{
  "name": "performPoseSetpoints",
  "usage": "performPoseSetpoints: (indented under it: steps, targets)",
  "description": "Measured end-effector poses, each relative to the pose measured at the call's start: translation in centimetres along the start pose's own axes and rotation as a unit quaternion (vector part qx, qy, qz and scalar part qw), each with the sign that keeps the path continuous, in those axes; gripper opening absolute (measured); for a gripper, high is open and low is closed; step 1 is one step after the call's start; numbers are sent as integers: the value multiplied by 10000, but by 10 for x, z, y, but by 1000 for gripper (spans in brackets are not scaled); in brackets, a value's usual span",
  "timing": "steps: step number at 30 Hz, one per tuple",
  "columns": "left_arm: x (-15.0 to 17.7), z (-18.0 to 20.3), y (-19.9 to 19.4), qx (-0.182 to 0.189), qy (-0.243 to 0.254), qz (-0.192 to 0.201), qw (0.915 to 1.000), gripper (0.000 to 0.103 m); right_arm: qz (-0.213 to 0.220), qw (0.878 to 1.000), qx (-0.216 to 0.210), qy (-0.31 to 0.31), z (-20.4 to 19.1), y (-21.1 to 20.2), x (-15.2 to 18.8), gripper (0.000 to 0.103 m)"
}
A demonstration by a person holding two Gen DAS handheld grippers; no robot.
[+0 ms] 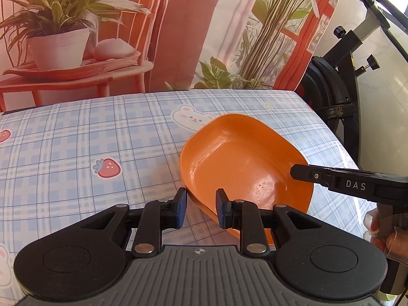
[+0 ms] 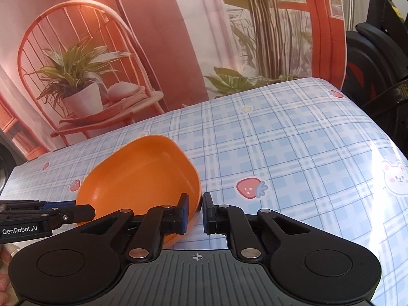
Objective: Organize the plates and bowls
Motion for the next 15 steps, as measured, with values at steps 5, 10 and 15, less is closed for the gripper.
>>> performPoseSetpoints:
  steps: [5, 10, 15]
  targets:
    - [-5, 11, -17, -15, 174, 131, 9998, 26, 154, 9999, -33, -4, -2, -19, -6, 10]
    - [-12, 22, -46, -37, 328, 368, 9988, 26, 368, 9992, -137, 37, -8, -45, -14, 10]
    - [-16, 31, -72, -59, 480, 536, 9974, 26, 562, 9982, -214, -9, -21, -77, -19, 10]
Point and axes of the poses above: each gripper's, at about its wrist camera, not at the fingertips, and y roughly the way its jaws point, z to its right, x to its underside, the point moved 9 cm from there along y, roughly the way its jaws point, and after that the axes turned 13 degrees about x, right-handed, at the moved point
